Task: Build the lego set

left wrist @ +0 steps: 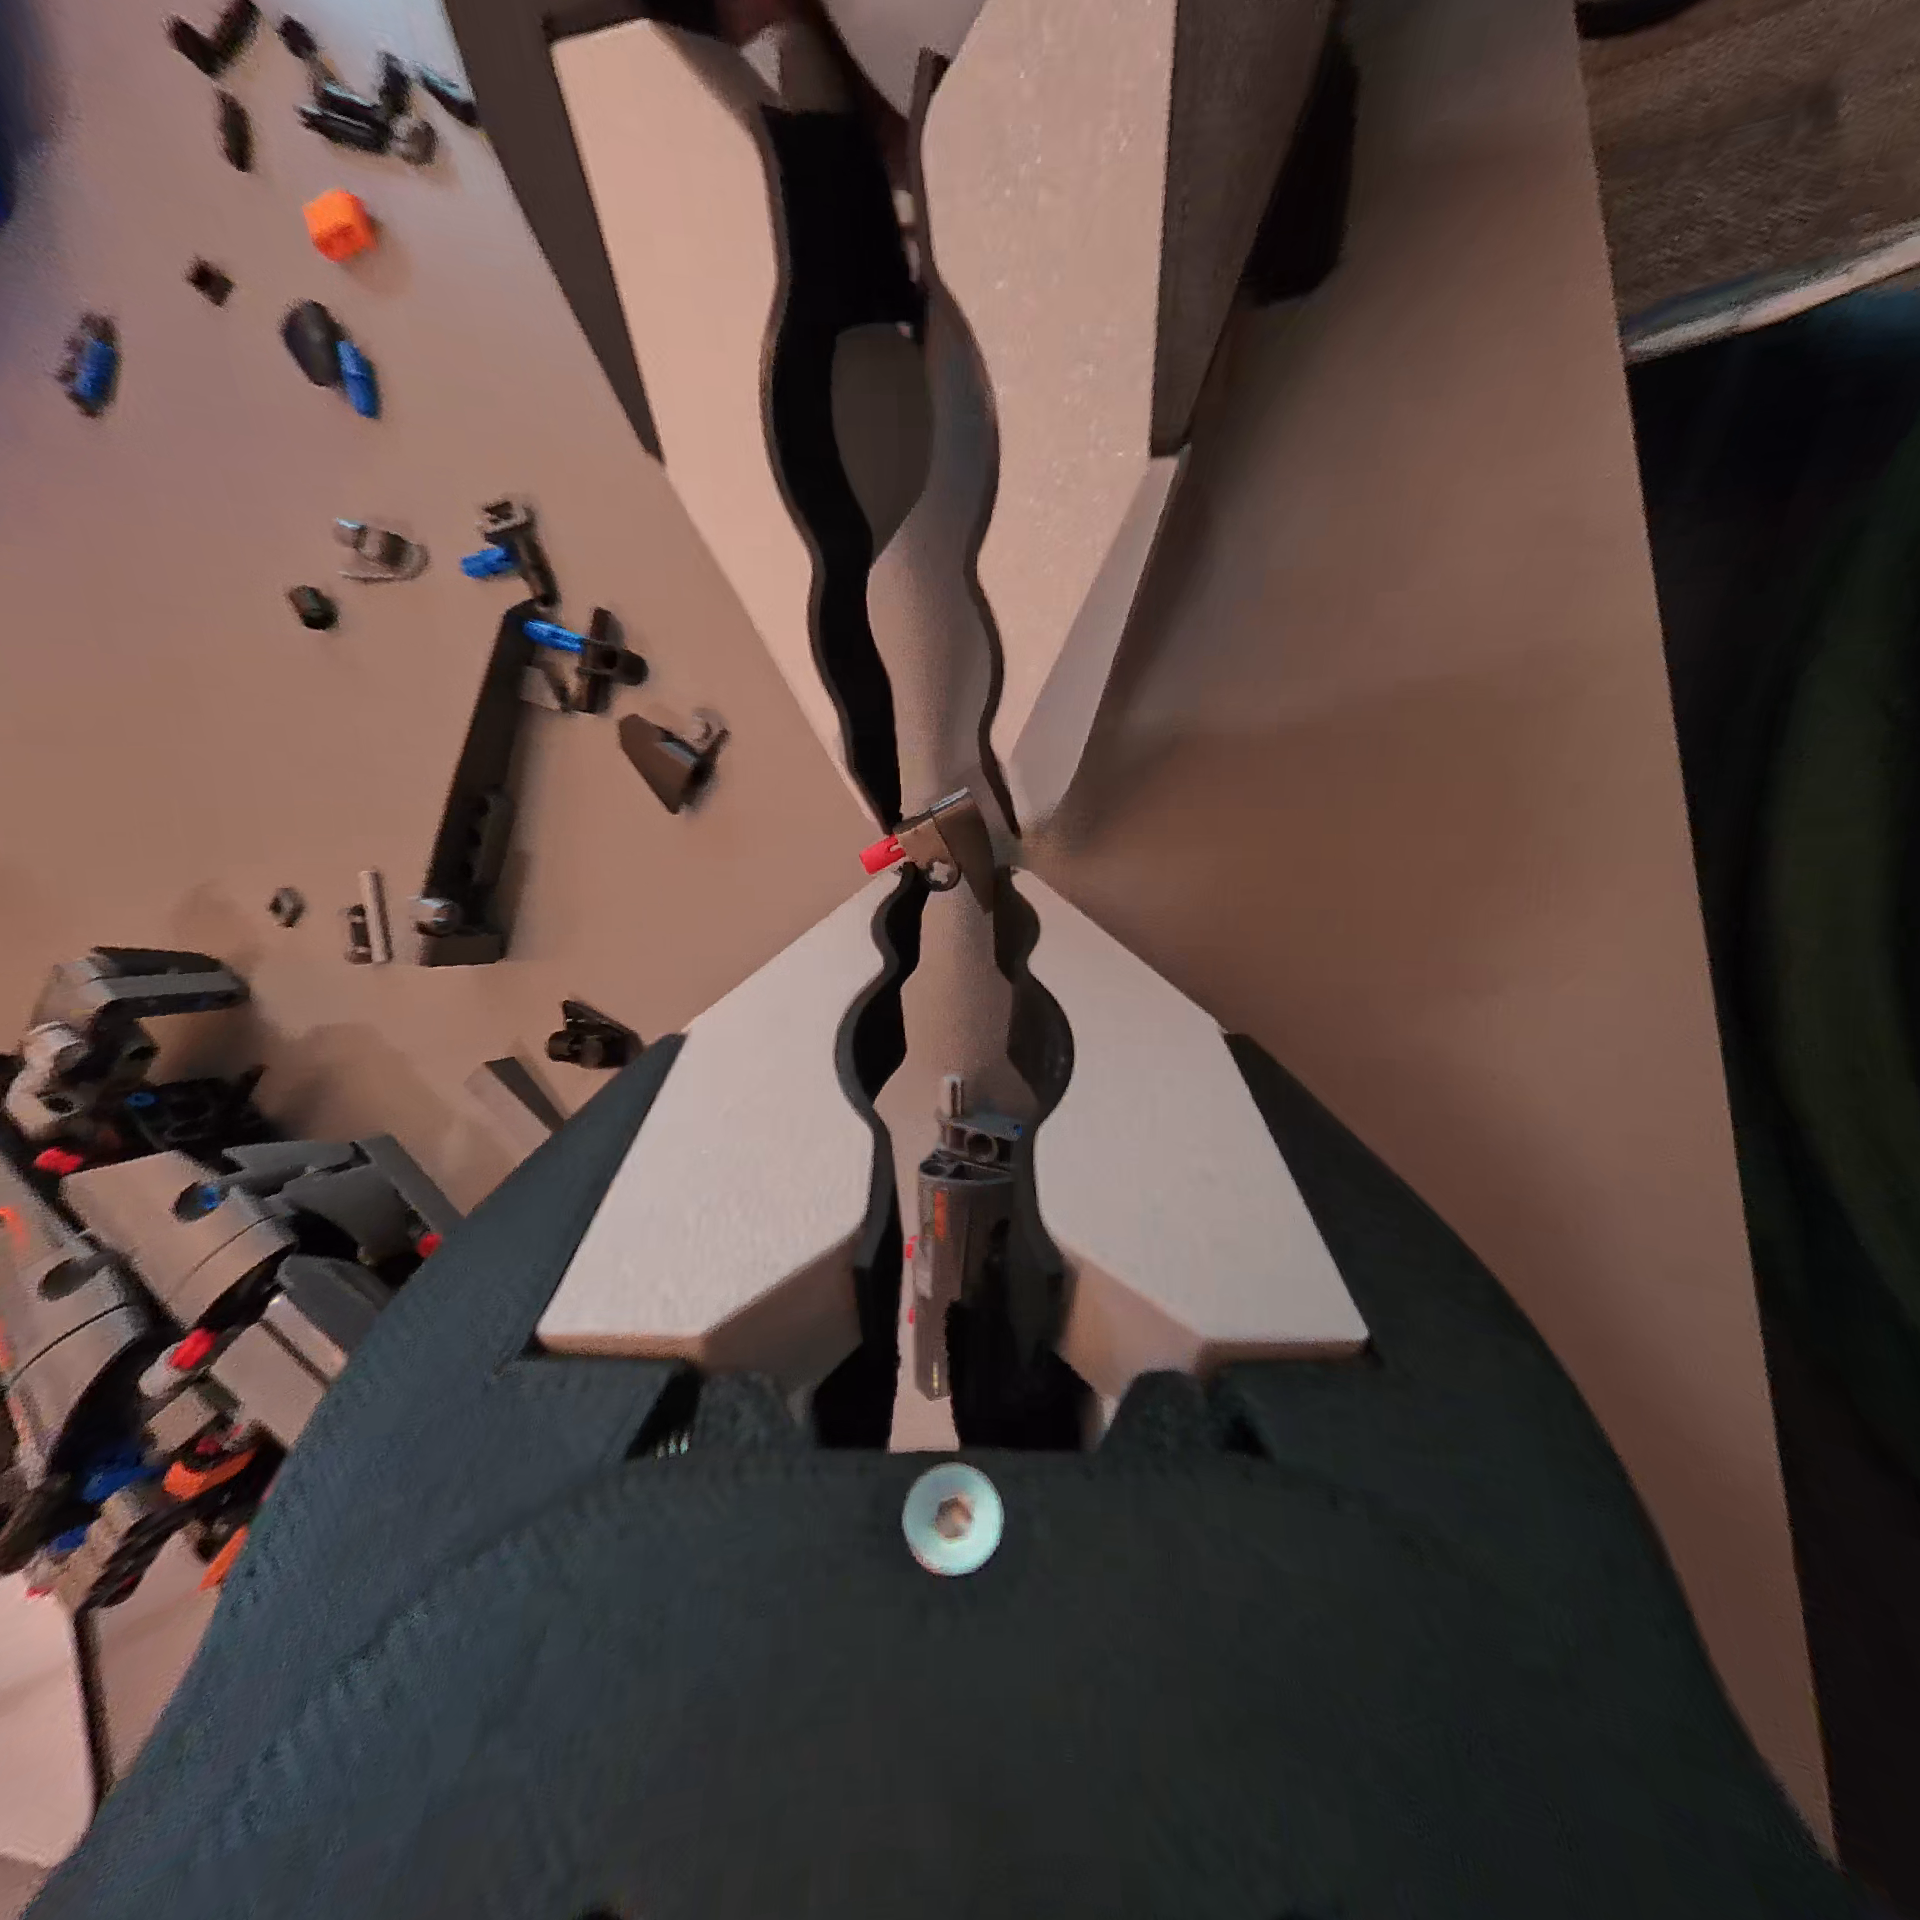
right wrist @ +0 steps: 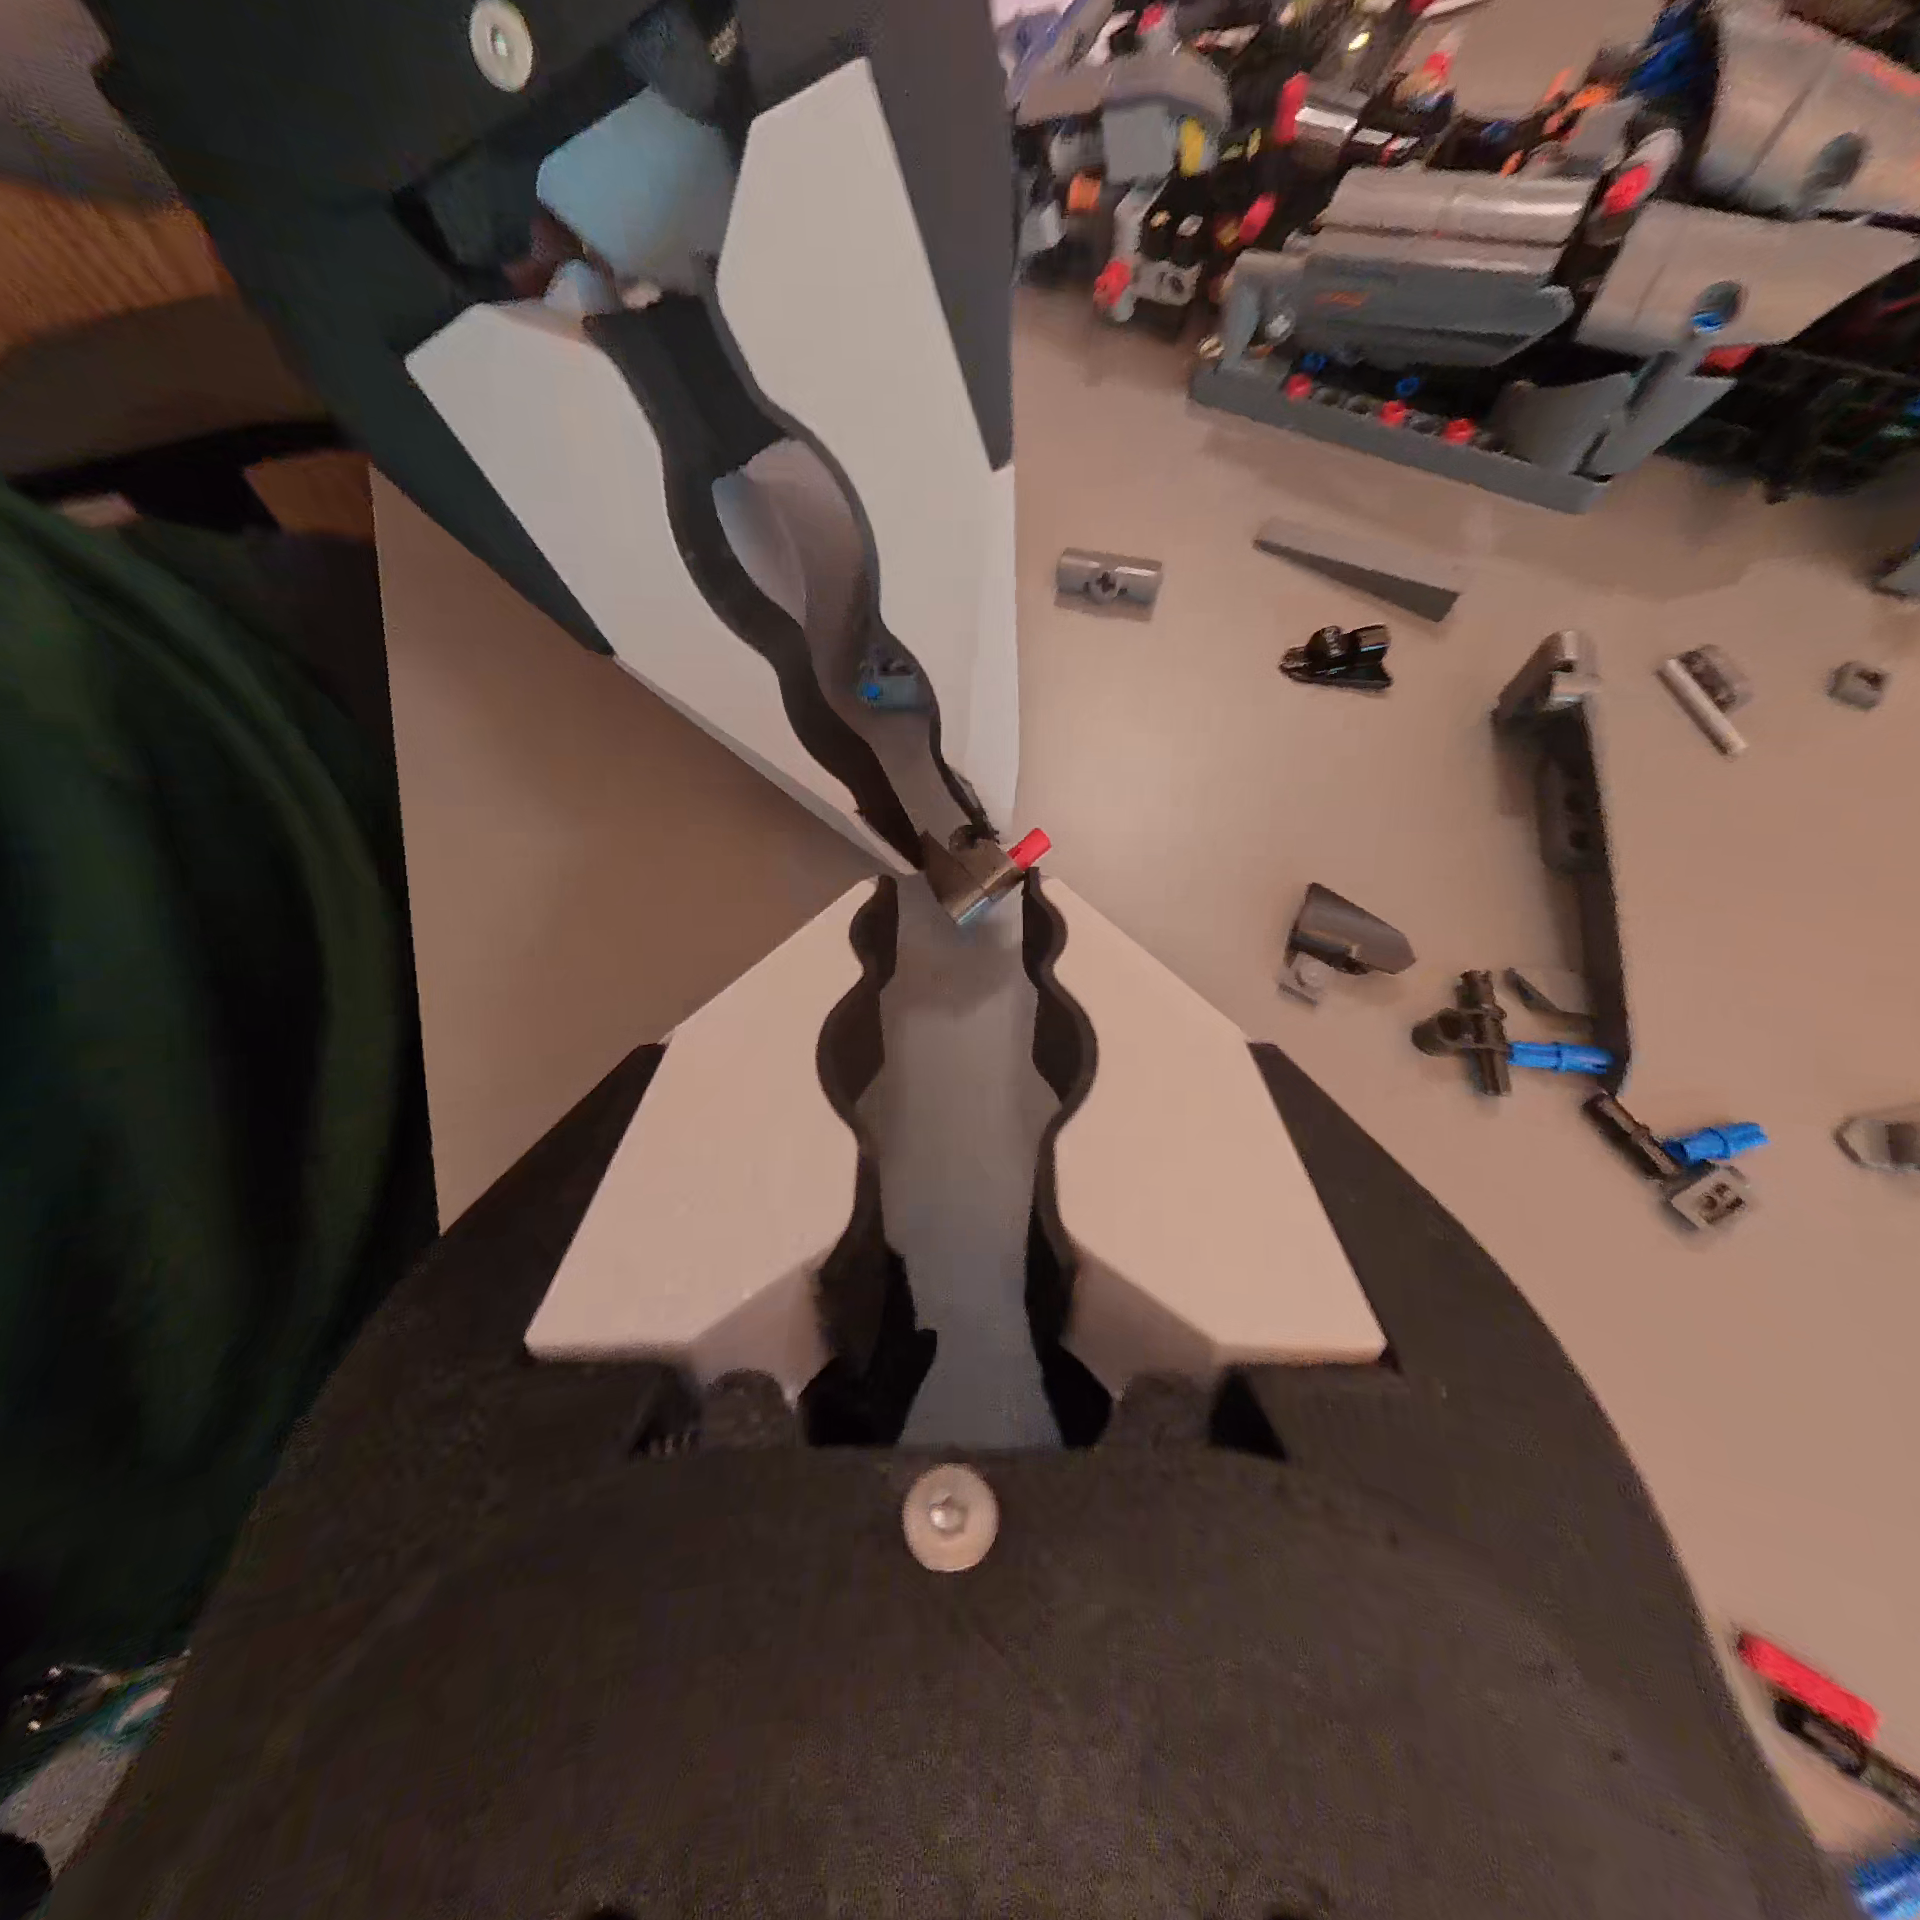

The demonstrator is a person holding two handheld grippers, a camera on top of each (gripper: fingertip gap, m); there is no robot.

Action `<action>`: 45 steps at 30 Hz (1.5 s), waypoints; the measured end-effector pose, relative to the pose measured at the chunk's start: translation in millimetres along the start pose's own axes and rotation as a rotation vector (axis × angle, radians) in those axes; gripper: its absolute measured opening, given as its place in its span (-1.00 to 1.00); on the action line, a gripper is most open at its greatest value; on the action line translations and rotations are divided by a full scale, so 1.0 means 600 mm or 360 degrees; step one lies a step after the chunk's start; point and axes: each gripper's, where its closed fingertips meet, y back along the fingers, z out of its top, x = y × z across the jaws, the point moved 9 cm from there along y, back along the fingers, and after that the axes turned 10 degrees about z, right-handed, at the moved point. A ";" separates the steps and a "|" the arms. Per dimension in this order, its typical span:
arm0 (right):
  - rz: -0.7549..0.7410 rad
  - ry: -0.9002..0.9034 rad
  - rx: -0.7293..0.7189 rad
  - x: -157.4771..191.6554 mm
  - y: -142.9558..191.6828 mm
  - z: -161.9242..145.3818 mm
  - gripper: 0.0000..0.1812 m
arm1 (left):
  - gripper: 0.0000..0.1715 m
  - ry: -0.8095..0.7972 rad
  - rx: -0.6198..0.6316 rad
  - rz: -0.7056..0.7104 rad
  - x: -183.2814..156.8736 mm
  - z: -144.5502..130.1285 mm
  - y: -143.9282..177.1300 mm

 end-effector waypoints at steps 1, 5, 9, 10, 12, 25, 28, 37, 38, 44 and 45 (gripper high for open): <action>-0.0021 -0.0027 -0.0043 -0.001 0.006 0.003 -0.76 | -0.86 0.0005 -0.0014 0.0042 0.003 0.002 0.003; -0.0020 -0.0206 -0.0297 -0.010 0.029 0.011 -0.72 | -0.86 0.0040 -0.0094 0.0218 0.016 0.007 0.014; 0.0028 -0.0323 -0.0505 -0.022 0.041 0.017 -0.76 | -0.86 0.0065 -0.0190 0.0397 0.033 0.015 0.030; 0.0029 -0.0333 -0.0540 -0.024 0.041 0.021 -0.76 | -0.86 0.0068 -0.0209 0.0427 0.037 0.018 0.033; 0.0030 -0.0358 -0.0608 -0.031 0.043 0.030 -0.74 | -0.86 0.0047 -0.0221 0.0506 0.045 0.021 0.037; 0.0198 -0.0503 -0.1031 -0.082 0.066 0.077 -0.79 | -0.87 -0.0073 -0.0348 0.0918 0.100 0.028 0.063; 0.0214 -0.0517 -0.1108 -0.095 0.068 0.085 -0.80 | -0.87 -0.0114 -0.0367 0.1027 0.111 0.028 0.063; 0.0353 -0.0542 -0.1290 -0.142 0.061 0.102 -0.95 | -0.86 -0.0245 -0.0363 0.1221 0.139 0.029 0.060; 0.0352 -0.0528 -0.1283 -0.145 0.060 0.105 -0.95 | -0.86 -0.0225 -0.0376 0.1222 0.141 0.027 0.061; 0.0394 -0.0489 -0.1226 -0.161 0.056 0.122 -0.95 | -0.86 -0.0205 -0.0406 0.1268 0.154 0.015 0.065; 0.0399 -0.0472 -0.1225 -0.164 0.056 0.125 -0.95 | -0.86 -0.0184 -0.0423 0.1272 0.157 0.014 0.066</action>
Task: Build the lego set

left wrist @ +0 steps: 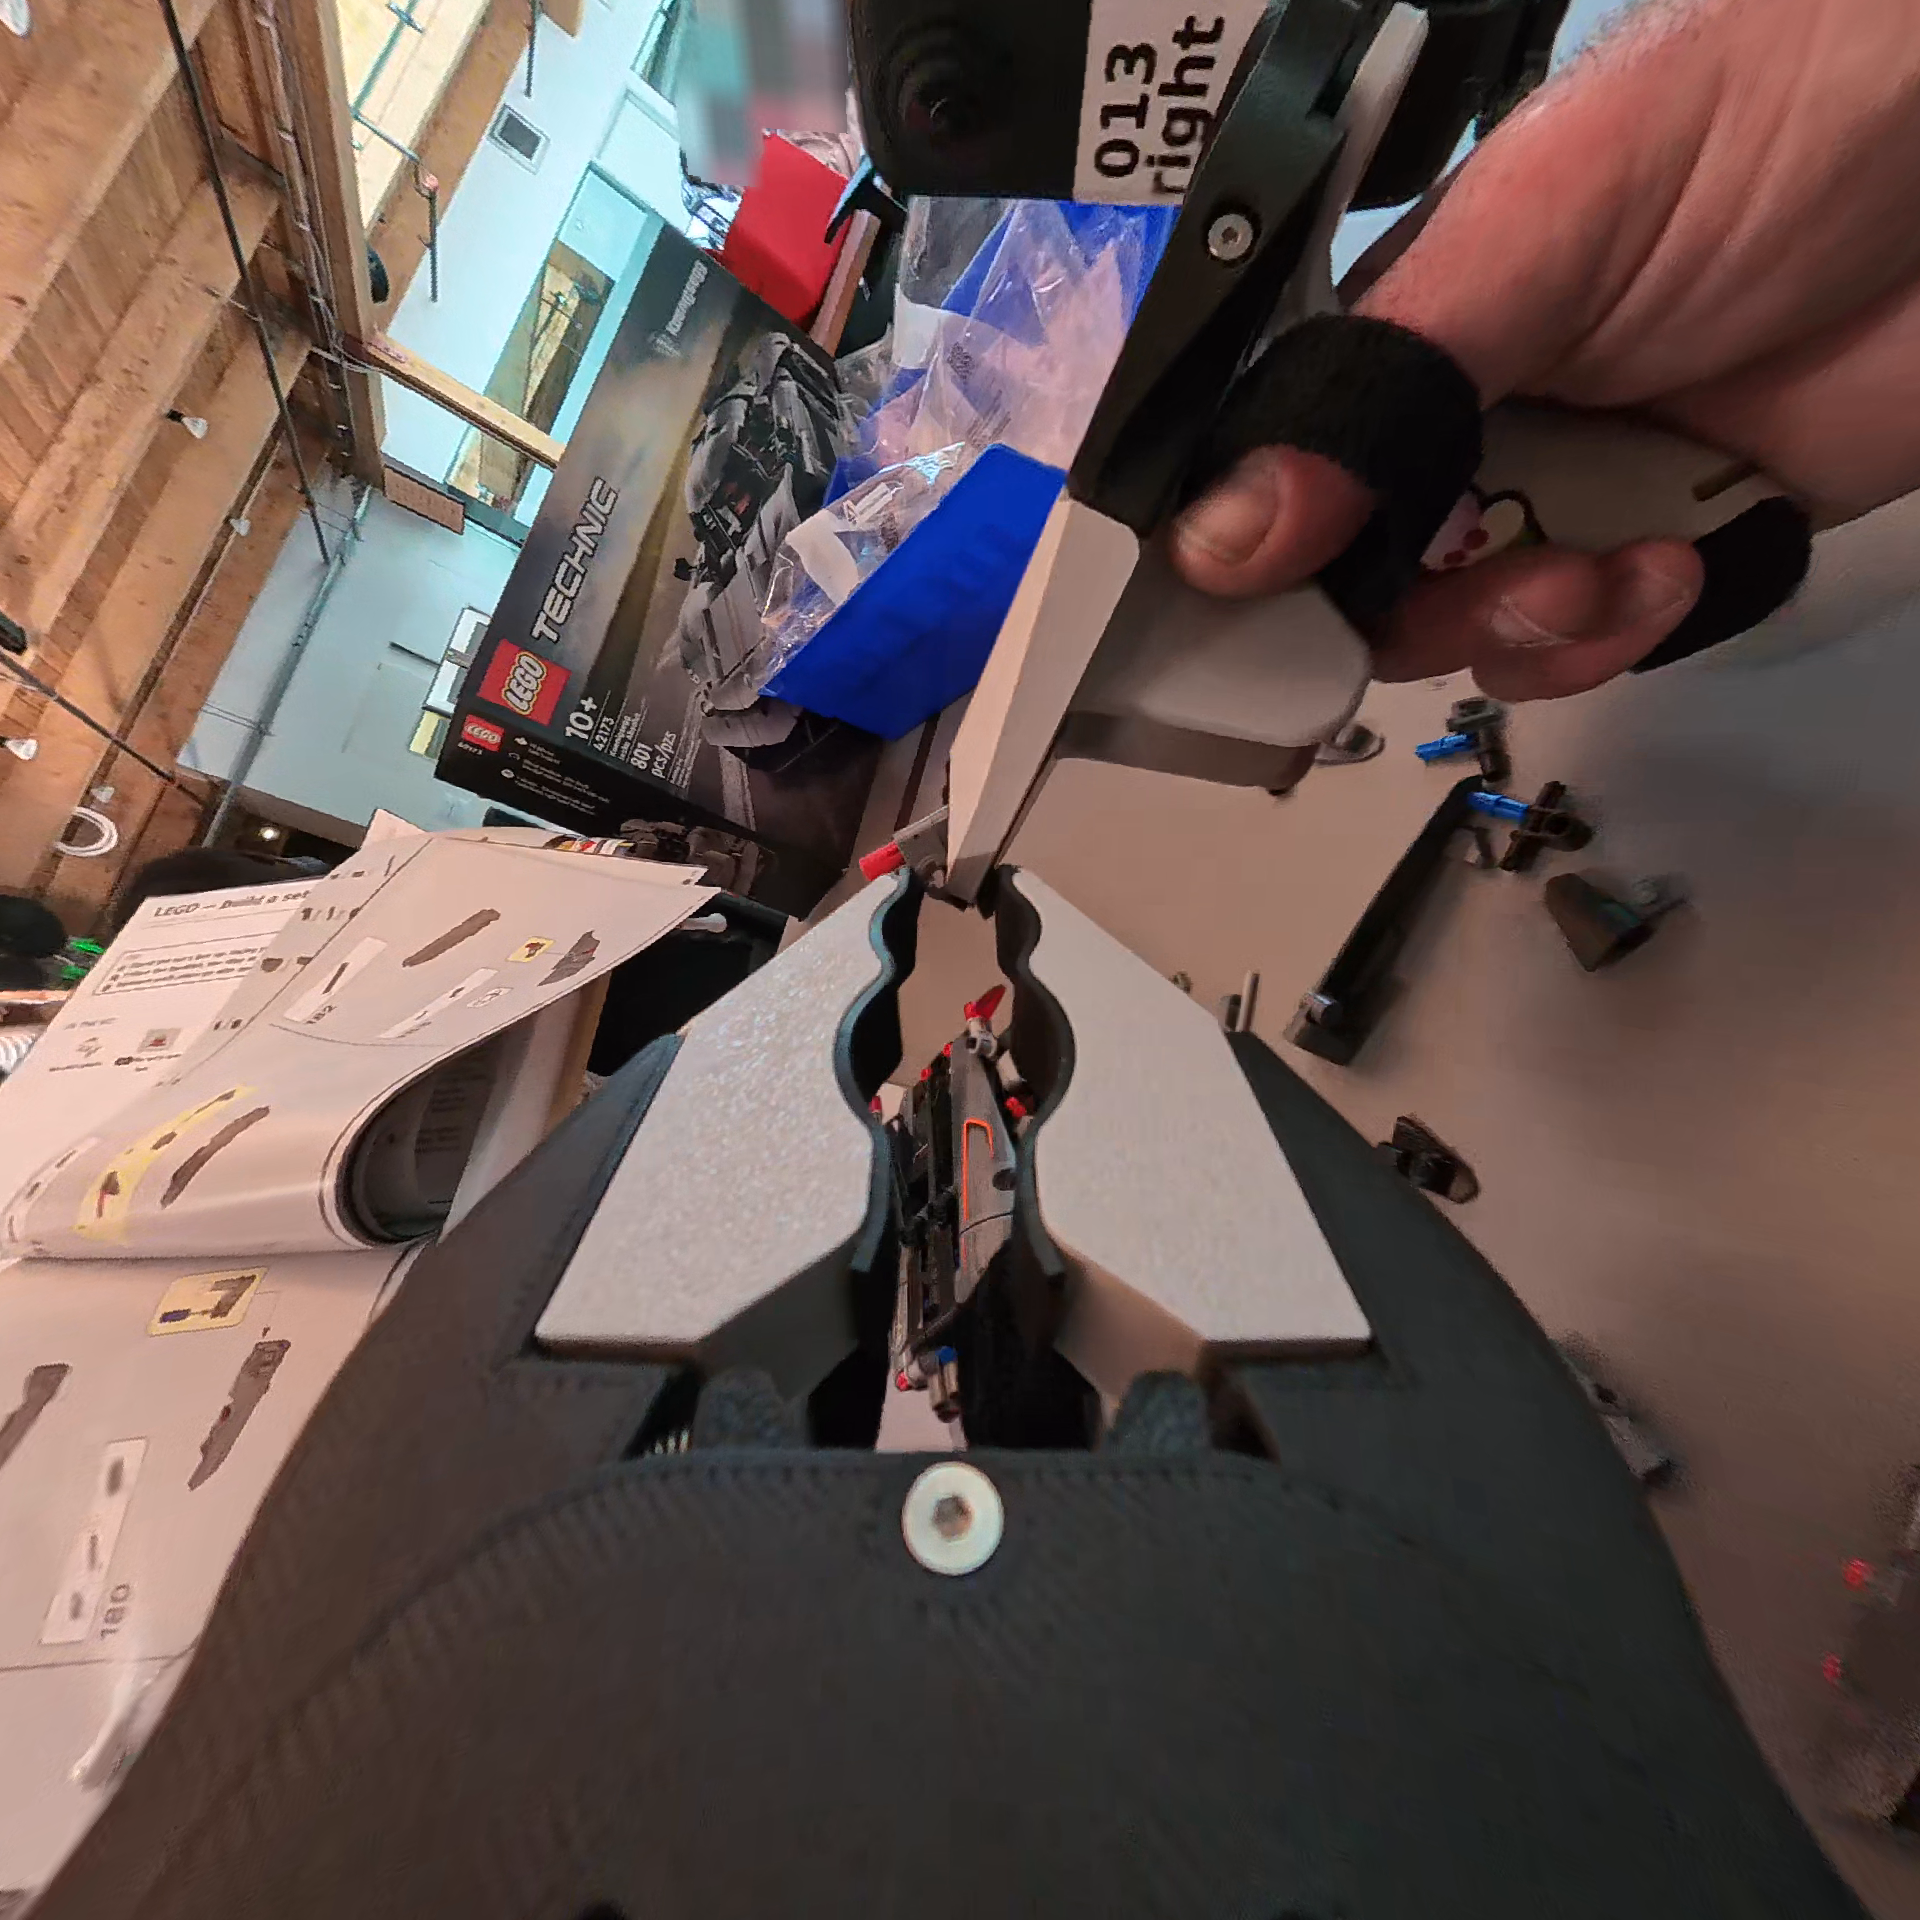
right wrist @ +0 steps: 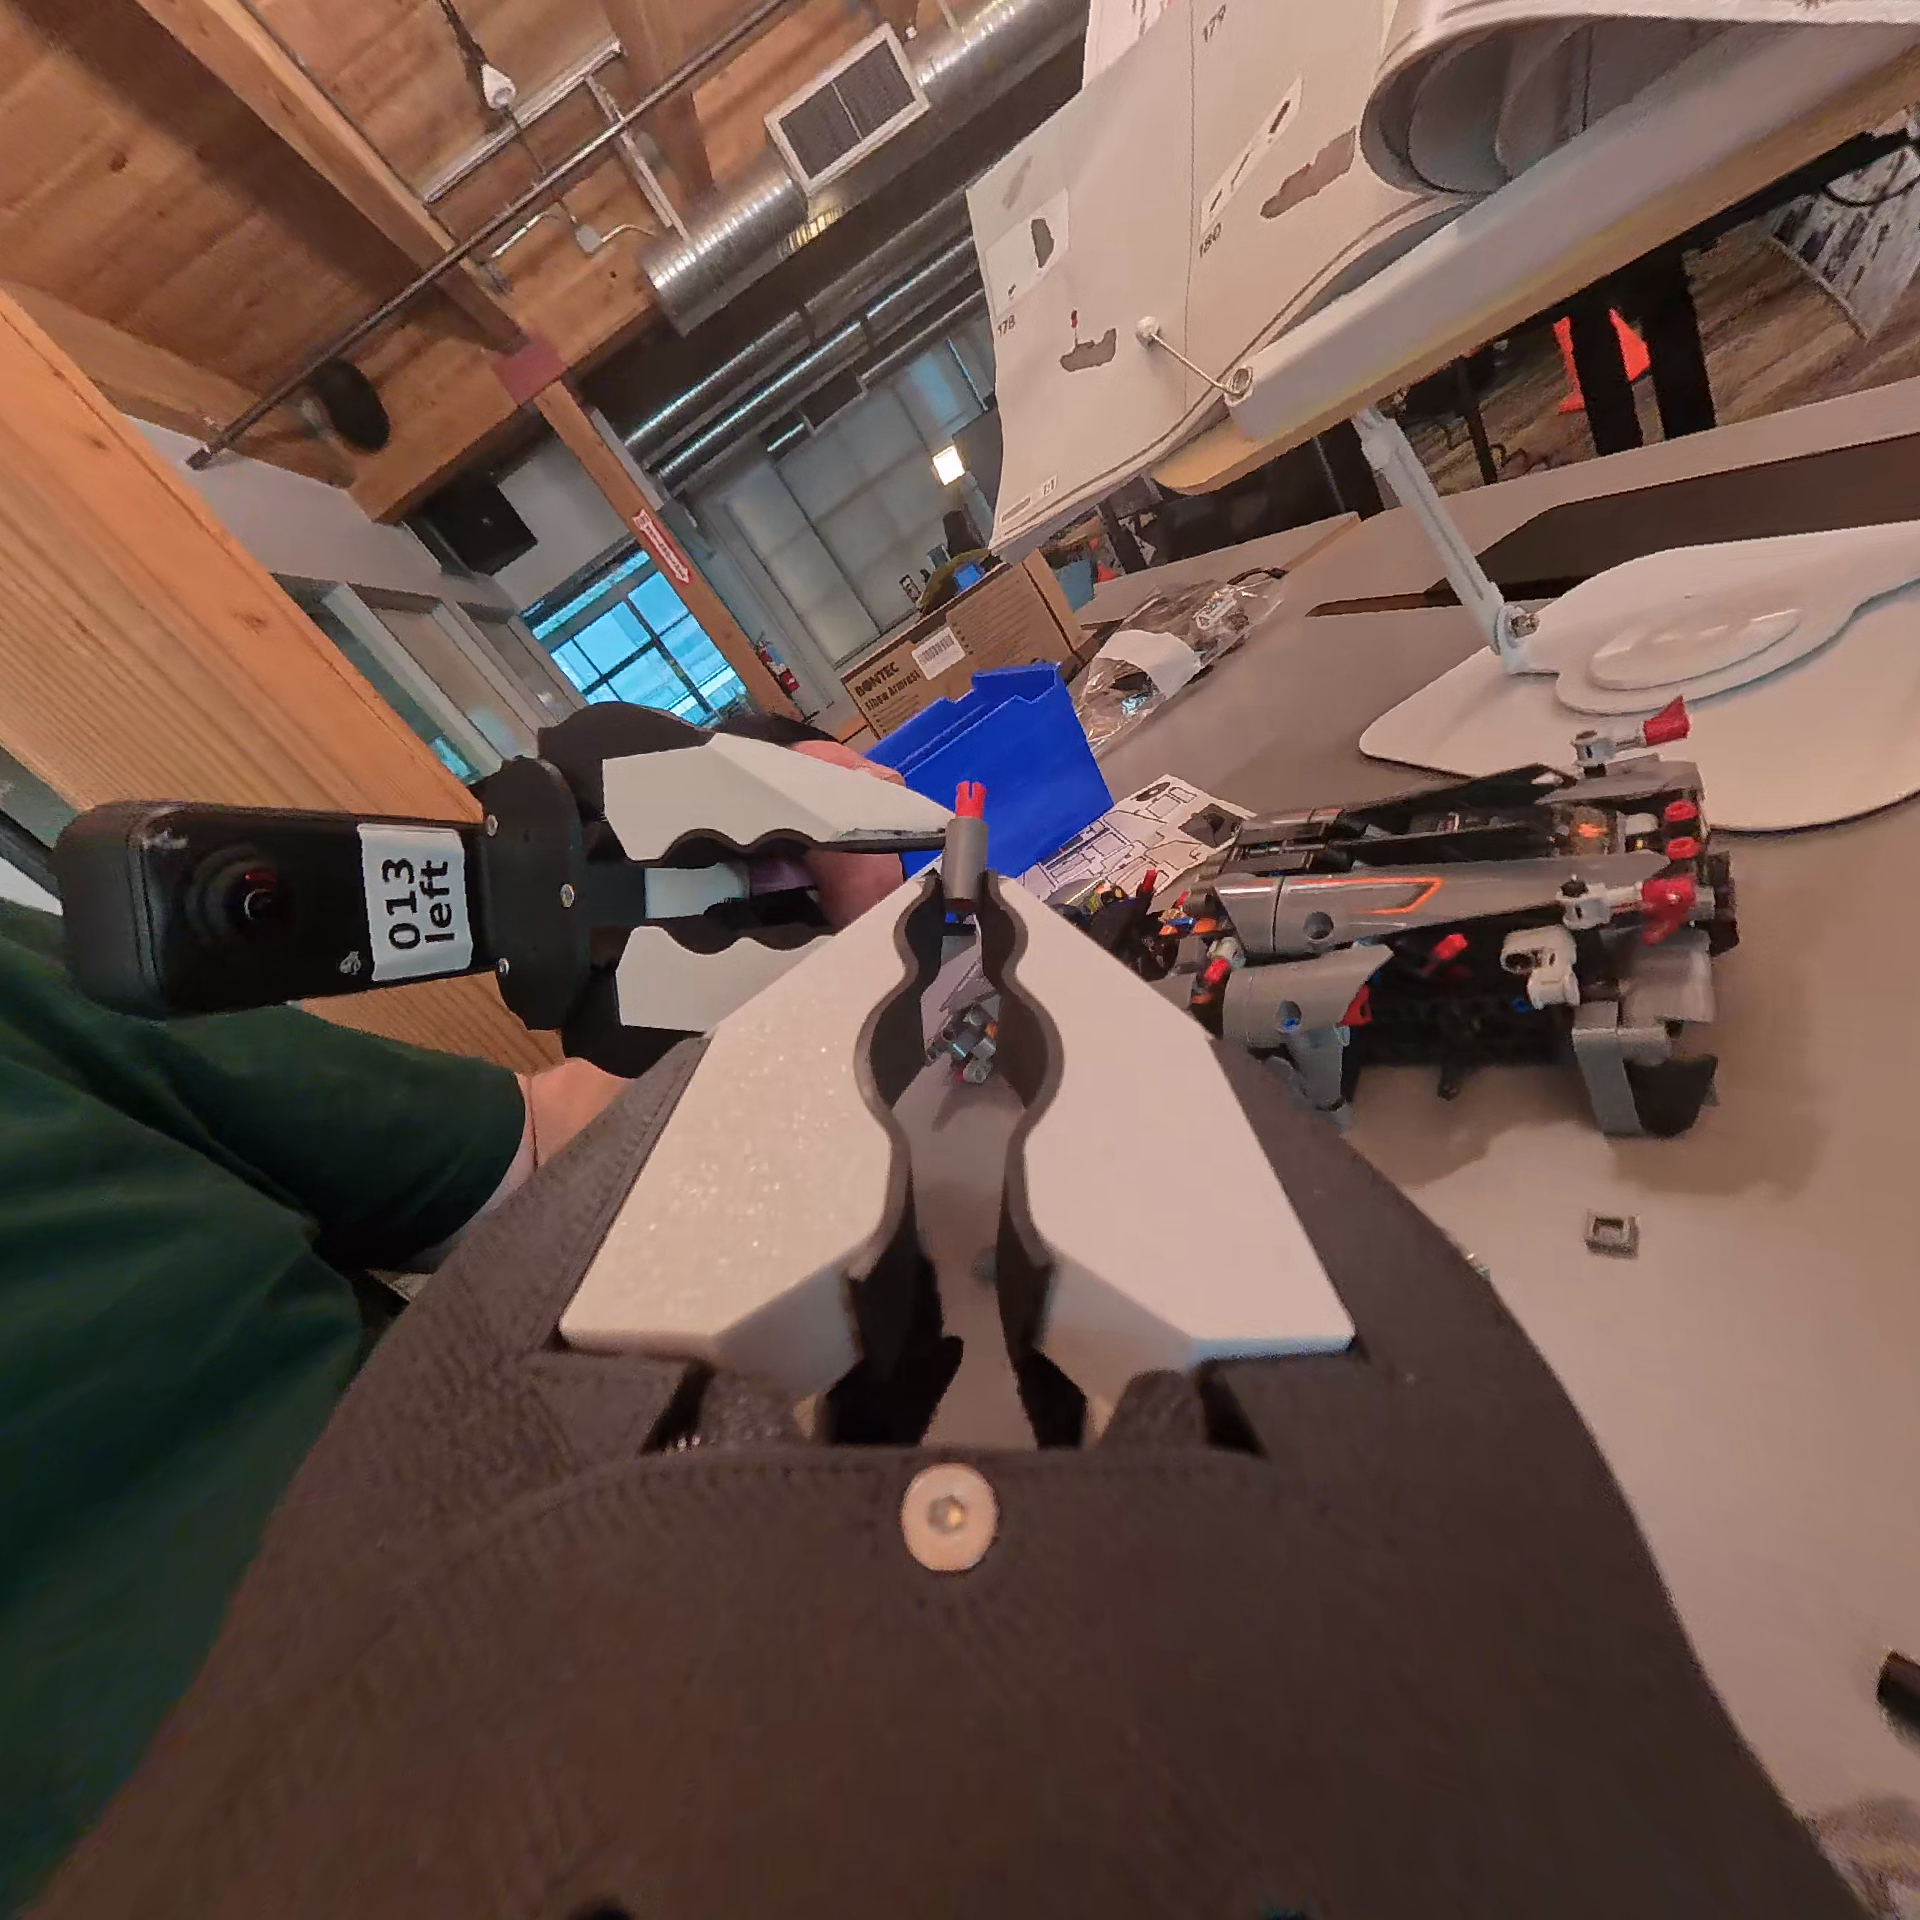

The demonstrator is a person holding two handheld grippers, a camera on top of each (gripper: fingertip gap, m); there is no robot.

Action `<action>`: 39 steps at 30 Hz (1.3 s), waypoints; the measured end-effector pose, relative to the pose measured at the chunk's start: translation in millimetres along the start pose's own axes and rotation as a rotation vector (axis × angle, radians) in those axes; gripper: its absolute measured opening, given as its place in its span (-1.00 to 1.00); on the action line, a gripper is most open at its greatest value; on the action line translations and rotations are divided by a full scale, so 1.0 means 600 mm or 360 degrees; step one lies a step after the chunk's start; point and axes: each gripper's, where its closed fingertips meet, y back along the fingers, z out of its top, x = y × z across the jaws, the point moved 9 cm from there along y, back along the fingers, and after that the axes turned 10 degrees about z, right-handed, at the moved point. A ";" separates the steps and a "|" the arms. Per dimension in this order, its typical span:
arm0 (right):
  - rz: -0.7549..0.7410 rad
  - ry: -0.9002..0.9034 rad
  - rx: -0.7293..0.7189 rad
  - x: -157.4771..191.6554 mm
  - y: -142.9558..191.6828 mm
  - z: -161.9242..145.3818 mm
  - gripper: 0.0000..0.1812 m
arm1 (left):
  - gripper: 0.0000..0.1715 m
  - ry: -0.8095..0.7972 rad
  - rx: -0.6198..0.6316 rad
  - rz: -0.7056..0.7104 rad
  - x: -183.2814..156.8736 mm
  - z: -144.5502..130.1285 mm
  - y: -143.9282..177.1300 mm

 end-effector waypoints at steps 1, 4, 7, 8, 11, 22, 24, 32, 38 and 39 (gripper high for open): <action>0.0013 0.0027 0.0000 -0.001 -0.001 0.002 -0.95 | -0.85 0.0037 -0.0015 -0.0005 0.003 -0.001 0.000; 0.0064 0.0045 -0.0047 -0.004 -0.001 0.000 -0.95 | -0.85 0.0106 -0.0050 -0.0036 0.009 -0.003 0.001; 0.0056 0.0027 -0.0098 -0.008 0.002 -0.003 -0.96 | -0.81 0.0143 -0.0088 -0.0073 0.009 -0.007 0.006; 0.0046 0.0036 -0.0095 -0.009 0.003 -0.003 -0.96 | -0.79 0.0156 -0.0083 -0.0069 0.011 -0.009 0.008; 0.0044 0.0061 -0.0051 -0.007 0.003 -0.006 -0.95 | -0.75 0.0209 -0.0064 -0.0074 0.022 -0.019 0.012; -0.0071 0.0208 0.0117 -0.001 0.007 -0.019 -0.95 | -0.67 0.0324 0.0107 -0.0593 0.023 -0.042 0.081; -0.0071 0.0210 0.0124 0.000 0.006 -0.020 -0.95 | -0.66 0.0316 0.0171 -0.0790 -0.001 -0.041 0.100; -0.0066 0.0209 0.0184 0.000 0.002 -0.027 -0.95 | -0.53 0.0137 0.0519 -0.1142 -0.098 -0.070 0.130; -0.0051 0.0229 0.0191 0.005 0.002 -0.027 -0.95 | -0.56 0.0206 0.0590 -0.1202 -0.122 -0.079 0.121; -0.0050 0.0230 0.0195 0.005 0.002 -0.027 -0.95 | -0.63 0.0217 0.0593 -0.1220 -0.124 -0.079 0.120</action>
